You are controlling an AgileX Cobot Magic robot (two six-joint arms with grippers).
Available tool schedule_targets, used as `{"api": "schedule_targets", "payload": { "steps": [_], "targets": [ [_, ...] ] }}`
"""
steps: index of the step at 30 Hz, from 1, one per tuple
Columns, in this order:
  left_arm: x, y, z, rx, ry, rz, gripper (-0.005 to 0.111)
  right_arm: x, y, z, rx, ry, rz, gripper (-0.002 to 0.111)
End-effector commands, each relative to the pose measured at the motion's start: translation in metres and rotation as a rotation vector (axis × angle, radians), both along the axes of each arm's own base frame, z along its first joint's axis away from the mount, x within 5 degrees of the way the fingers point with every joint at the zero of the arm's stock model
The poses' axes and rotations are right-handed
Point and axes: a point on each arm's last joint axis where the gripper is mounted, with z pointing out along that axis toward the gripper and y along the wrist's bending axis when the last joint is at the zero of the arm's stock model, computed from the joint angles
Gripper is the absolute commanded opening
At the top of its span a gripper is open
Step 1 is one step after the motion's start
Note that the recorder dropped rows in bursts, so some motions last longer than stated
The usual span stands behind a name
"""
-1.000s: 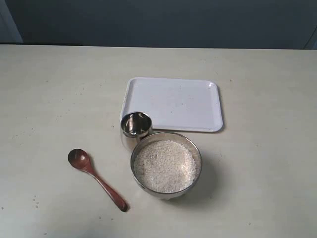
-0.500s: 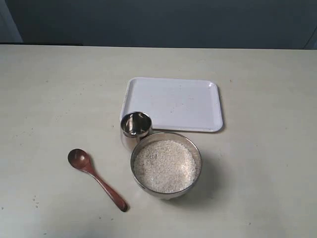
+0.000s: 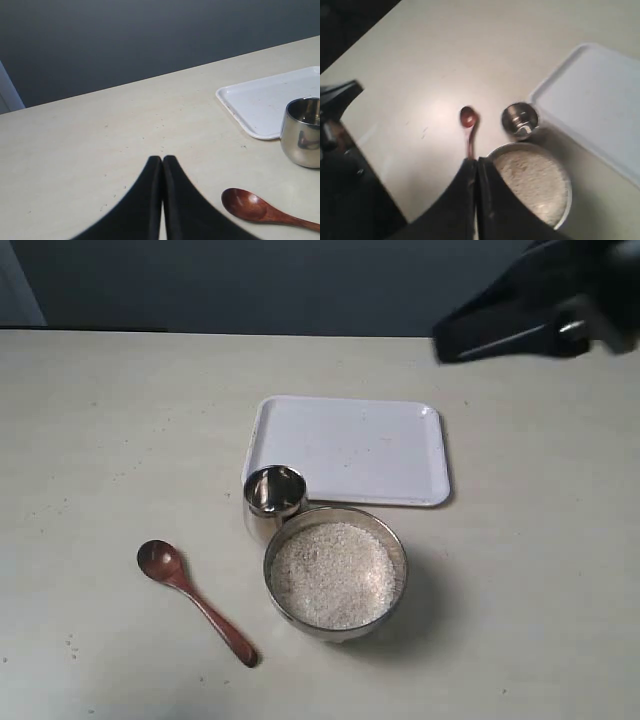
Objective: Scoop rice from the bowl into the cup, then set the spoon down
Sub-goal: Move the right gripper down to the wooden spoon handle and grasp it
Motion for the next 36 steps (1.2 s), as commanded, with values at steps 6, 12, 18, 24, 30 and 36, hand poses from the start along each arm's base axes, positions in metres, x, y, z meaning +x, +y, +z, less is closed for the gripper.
{"api": "schedule_targets", "payload": {
  "steps": [6, 12, 18, 24, 30, 36],
  "targets": [
    [0.0, 0.0, 0.002, -0.01, -0.018, 0.001, 0.001, -0.043, 0.117, -0.033, 0.029, 0.147, 0.591, -0.001],
    [0.0, 0.0, 0.002, -0.01, -0.018, 0.001, 0.001, -0.048, 0.15, -0.066, -0.226, 0.102, 0.712, -0.001],
    [0.0, 0.0, 0.002, -0.01, -0.018, 0.001, 0.001, -0.03, 0.173, -0.102, -0.622, 0.001, 0.491, -0.001],
    [0.0, 0.0, 0.002, -0.01, -0.018, 0.001, 0.001, -0.05, 0.21, -0.117, -0.512, 0.039, 0.52, -0.001],
    [0.0, 0.0, 0.002, -0.01, -0.018, 0.001, 0.001, -0.051, 0.227, -0.147, -0.534, 0.053, 0.522, -0.001],
    [0.0, 0.0, 0.002, -0.01, -0.018, 0.001, 0.001, -0.048, 0.232, -0.171, -0.589, 0.088, 0.531, 0.003]
  ]
}}
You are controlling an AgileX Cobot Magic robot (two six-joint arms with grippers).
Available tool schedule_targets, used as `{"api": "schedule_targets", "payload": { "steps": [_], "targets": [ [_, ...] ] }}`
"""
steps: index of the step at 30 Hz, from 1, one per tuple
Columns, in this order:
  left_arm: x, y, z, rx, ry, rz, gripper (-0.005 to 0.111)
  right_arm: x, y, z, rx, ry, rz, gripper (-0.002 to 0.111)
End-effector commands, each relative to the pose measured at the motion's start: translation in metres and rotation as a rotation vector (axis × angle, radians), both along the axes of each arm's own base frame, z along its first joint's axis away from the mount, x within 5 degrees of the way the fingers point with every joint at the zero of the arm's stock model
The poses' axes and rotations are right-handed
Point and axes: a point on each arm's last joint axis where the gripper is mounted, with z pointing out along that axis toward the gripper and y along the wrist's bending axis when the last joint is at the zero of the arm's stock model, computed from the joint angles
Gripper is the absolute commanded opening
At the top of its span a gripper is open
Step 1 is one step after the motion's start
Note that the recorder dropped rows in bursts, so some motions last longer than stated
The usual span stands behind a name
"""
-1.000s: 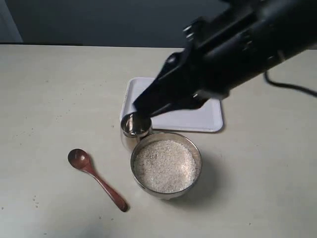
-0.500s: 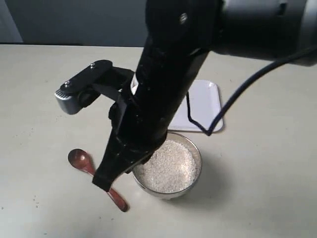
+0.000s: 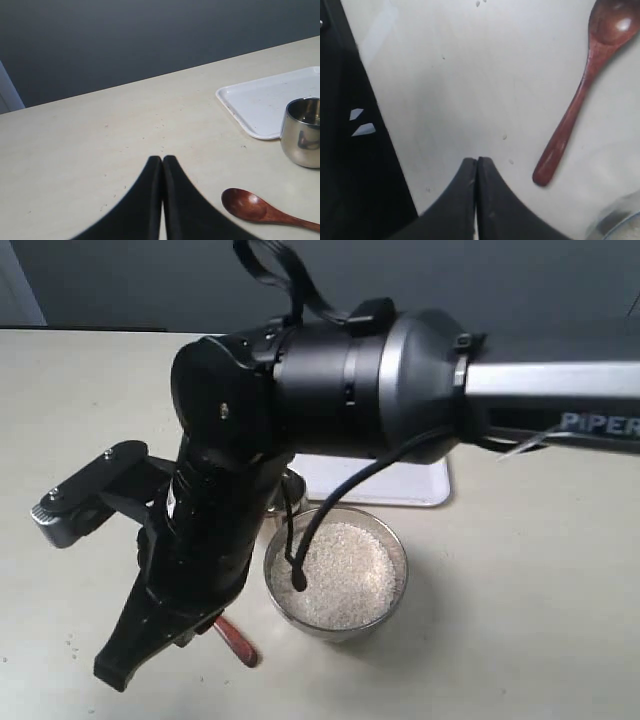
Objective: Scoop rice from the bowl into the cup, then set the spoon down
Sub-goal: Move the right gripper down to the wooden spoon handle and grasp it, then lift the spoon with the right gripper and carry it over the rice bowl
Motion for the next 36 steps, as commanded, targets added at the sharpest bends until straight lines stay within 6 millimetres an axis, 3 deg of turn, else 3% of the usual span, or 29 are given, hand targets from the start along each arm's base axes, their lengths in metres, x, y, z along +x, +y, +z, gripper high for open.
{"api": "schedule_targets", "payload": {
  "steps": [1, 7, 22, 25, 29, 36],
  "targets": [
    [0.0, 0.0, 0.002, -0.01, -0.018, 0.001, 0.001, 0.002, 0.003, -0.013, -0.027, 0.002, 0.002, 0.008],
    [0.0, 0.0, 0.002, -0.01, -0.018, 0.001, 0.001, 0.007, 0.006, -0.026, -0.05, -0.044, 0.015, 0.052],
    [0.0, 0.0, 0.002, -0.01, -0.018, 0.001, 0.001, 0.025, 0.008, -0.089, -0.229, -0.155, 0.003, 0.052],
    [0.0, 0.0, 0.002, -0.01, -0.018, 0.001, 0.001, 0.025, 0.008, -0.098, -0.246, -0.144, 0.003, 0.035],
    [0.0, 0.0, 0.002, -0.01, -0.018, 0.001, 0.001, 0.025, 0.008, -0.1, -0.251, -0.136, 0.001, 0.0],
    [0.0, 0.0, 0.002, -0.01, -0.018, 0.001, 0.001, 0.022, 0.008, -0.088, -0.218, -0.12, 0.021, -0.001]
  ]
}}
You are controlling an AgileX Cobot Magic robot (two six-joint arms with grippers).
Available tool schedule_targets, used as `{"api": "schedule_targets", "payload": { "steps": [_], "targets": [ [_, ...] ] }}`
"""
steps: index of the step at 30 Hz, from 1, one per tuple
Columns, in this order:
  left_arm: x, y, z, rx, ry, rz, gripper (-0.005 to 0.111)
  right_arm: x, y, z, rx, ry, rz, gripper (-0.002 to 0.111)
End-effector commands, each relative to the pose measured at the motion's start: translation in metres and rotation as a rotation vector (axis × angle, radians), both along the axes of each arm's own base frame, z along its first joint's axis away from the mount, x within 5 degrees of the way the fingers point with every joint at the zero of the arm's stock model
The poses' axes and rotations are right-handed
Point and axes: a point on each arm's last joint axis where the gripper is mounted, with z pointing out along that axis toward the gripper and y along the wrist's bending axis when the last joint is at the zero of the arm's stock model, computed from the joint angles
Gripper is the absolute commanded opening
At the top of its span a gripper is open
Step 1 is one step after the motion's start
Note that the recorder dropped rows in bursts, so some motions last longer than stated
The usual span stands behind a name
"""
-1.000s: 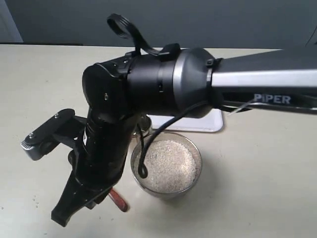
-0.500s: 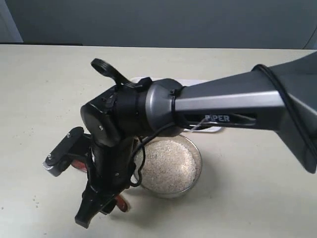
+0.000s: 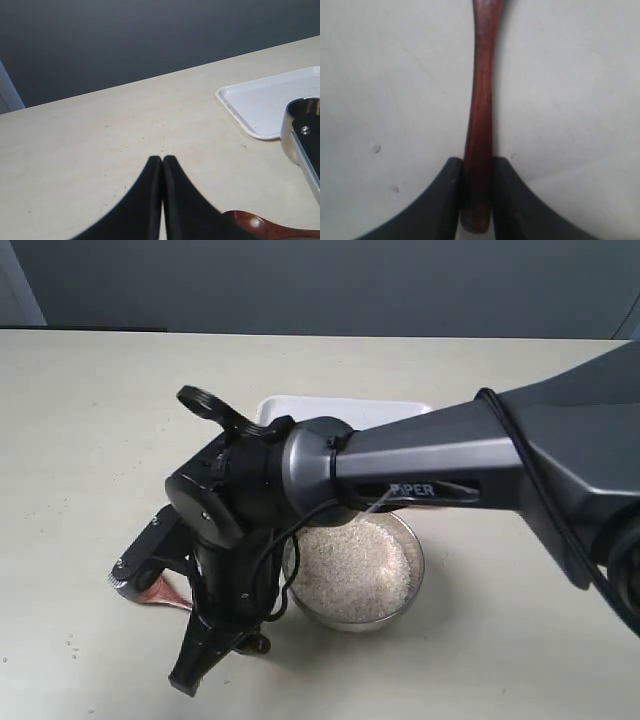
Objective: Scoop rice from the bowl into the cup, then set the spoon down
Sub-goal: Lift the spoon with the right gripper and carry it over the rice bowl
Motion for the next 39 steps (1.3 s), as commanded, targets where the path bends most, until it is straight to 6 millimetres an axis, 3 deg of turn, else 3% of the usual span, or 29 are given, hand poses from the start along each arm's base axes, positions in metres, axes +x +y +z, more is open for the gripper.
{"api": "schedule_targets", "payload": {
  "steps": [1, 8, 13, 16, 29, 33, 39],
  "targets": [
    [0.0, 0.0, 0.002, -0.01, -0.018, 0.001, 0.001, -0.003, 0.002, 0.016, 0.05, 0.026, 0.026, -0.001],
    [0.0, 0.0, 0.002, -0.01, -0.018, 0.001, 0.001, -0.003, 0.004, 0.089, 0.183, -0.024, 0.079, -0.001],
    [0.0, 0.0, 0.002, -0.01, -0.018, 0.001, 0.001, -0.002, -0.013, 0.137, 0.108, -0.095, 0.136, -0.001],
    [0.0, 0.0, 0.002, -0.01, -0.018, 0.001, 0.001, 0.0, -0.023, 0.155, 0.058, -0.142, 0.154, -0.001],
    [0.0, 0.0, 0.002, -0.01, -0.018, 0.001, 0.001, 0.012, -0.073, 0.215, 0.053, -0.498, 0.049, -0.001],
    [0.0, 0.0, 0.002, -0.01, -0.018, 0.001, 0.001, 0.005, -0.089, 0.217, 0.052, -0.491, 0.035, -0.001],
    [0.0, 0.0, 0.002, -0.01, -0.018, 0.001, 0.001, -0.01, -0.131, 0.2, -0.015, -0.473, 0.004, -0.001]
  ]
}}
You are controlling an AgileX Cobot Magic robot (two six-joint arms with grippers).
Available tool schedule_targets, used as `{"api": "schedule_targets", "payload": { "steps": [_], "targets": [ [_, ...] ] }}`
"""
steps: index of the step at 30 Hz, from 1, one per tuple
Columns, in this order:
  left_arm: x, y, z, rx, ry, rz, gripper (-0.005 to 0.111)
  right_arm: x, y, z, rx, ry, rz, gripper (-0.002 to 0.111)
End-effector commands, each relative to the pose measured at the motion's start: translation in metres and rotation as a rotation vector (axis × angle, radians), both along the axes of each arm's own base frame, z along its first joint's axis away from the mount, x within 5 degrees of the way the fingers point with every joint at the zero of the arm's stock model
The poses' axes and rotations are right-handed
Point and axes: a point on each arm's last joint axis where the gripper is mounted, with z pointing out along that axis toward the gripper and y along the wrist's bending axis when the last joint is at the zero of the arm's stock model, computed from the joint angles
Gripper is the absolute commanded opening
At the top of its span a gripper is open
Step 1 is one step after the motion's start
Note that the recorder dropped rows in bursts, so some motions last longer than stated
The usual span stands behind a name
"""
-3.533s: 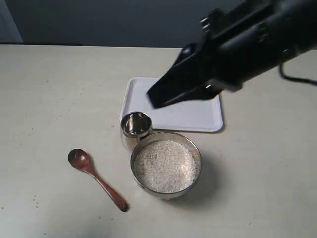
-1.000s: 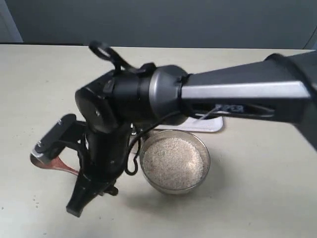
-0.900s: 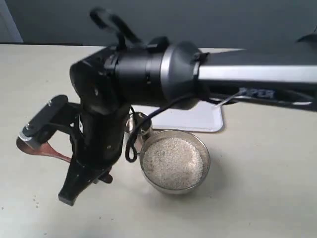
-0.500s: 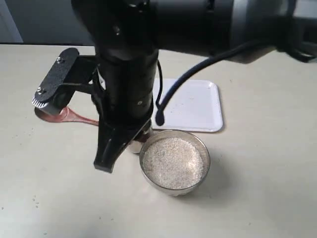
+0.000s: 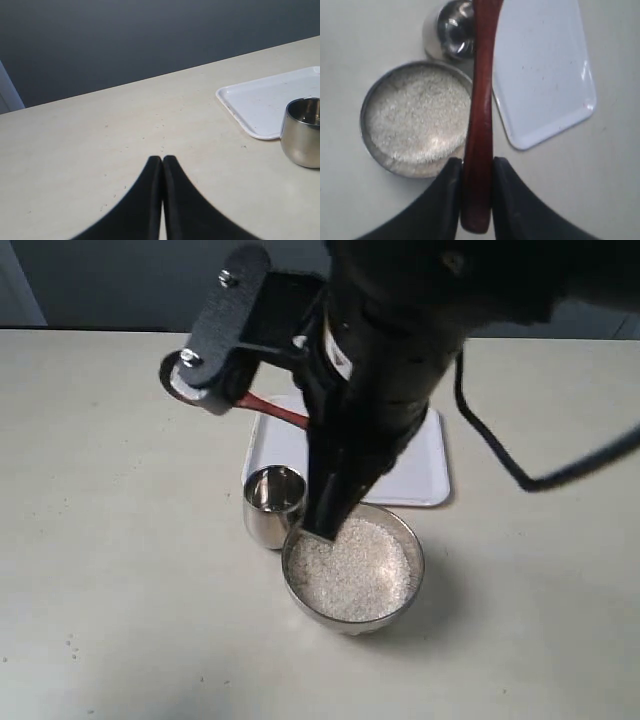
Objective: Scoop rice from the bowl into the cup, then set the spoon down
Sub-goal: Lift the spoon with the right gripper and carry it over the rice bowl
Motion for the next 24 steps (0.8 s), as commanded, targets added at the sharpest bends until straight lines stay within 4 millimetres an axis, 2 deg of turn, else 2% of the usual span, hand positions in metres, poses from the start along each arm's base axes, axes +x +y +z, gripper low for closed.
{"api": "schedule_targets", "payload": {
  "steps": [1, 6, 10, 19, 24],
  "targets": [
    [0.0, 0.0, 0.002, -0.01, -0.018, 0.001, 0.001, -0.011, -0.034, -0.01, -0.039, 0.002, -0.04, -0.001],
    [0.0, 0.0, 0.002, -0.01, -0.018, 0.001, 0.001, -0.023, -0.064, -0.031, -0.111, 0.023, -0.043, -0.001],
    [0.0, 0.0, 0.002, -0.01, -0.018, 0.001, 0.001, -0.02, -0.079, -0.051, -0.196, -0.036, -0.09, -0.001],
    [0.0, 0.0, 0.002, -0.01, -0.018, 0.001, 0.001, -0.033, -0.078, -0.062, -0.157, 0.116, -0.147, -0.001],
    [0.0, 0.0, 0.002, -0.01, -0.018, 0.001, 0.001, -0.032, -0.078, -0.061, -0.172, 0.107, -0.113, -0.001]
  ]
}}
